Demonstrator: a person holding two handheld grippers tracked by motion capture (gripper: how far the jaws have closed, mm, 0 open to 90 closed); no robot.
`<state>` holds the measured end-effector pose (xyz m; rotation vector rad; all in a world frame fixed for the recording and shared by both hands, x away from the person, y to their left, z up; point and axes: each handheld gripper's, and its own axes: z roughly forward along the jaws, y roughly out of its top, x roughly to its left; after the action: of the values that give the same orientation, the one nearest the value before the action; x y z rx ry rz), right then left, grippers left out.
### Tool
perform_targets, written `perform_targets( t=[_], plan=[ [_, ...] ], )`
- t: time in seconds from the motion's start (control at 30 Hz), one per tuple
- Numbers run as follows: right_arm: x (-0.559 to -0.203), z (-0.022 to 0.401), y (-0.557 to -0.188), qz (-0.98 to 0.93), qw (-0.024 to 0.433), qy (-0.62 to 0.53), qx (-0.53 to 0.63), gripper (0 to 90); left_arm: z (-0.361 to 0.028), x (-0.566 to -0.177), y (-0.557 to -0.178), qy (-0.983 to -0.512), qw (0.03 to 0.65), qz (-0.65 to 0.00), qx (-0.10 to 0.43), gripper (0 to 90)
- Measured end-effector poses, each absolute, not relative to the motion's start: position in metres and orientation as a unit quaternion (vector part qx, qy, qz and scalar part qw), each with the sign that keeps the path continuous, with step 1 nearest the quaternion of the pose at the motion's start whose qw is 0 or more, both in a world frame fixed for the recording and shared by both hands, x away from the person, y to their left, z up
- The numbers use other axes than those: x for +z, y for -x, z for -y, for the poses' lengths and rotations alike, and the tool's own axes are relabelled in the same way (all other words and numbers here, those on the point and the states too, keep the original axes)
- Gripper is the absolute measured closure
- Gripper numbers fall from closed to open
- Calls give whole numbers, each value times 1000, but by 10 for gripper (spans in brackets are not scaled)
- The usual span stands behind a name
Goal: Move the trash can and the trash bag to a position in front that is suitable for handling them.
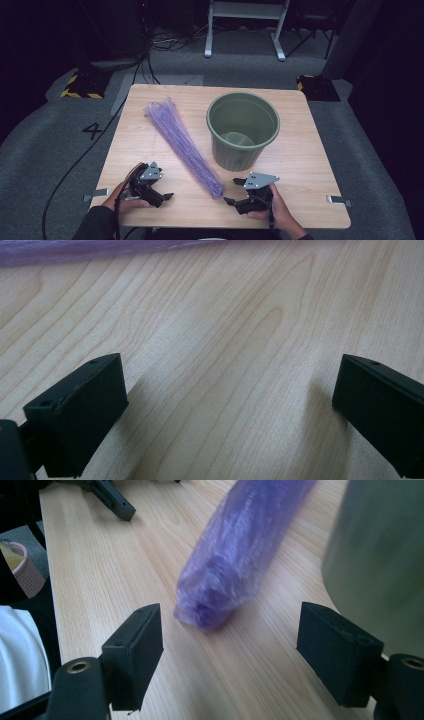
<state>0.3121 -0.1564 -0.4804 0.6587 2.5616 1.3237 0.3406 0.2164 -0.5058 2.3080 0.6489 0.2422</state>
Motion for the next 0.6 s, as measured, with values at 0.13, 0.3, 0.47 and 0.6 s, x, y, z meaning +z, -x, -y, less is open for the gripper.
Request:
perform_targets(
  t=[0.13, 0.3, 0.47, 0.6],
  plan=[
    [-485, 146, -313, -862, 96, -226, 443, 304, -218, -506, -341, -895, 357, -250, 93, 6],
    [-491, 139, -317, -859, 100, -226, 448, 522, -219, -506, -341, -895, 357, -249, 92, 6],
    [-497, 143, -324, -860, 110, -225, 444, 760, -219, -506, -341, -895, 359, -249, 92, 7],
    [-498, 151, -326, -860, 107, -222, 446, 829, -223, -506, -341, -896, 358, -247, 92, 9]
  ],
)
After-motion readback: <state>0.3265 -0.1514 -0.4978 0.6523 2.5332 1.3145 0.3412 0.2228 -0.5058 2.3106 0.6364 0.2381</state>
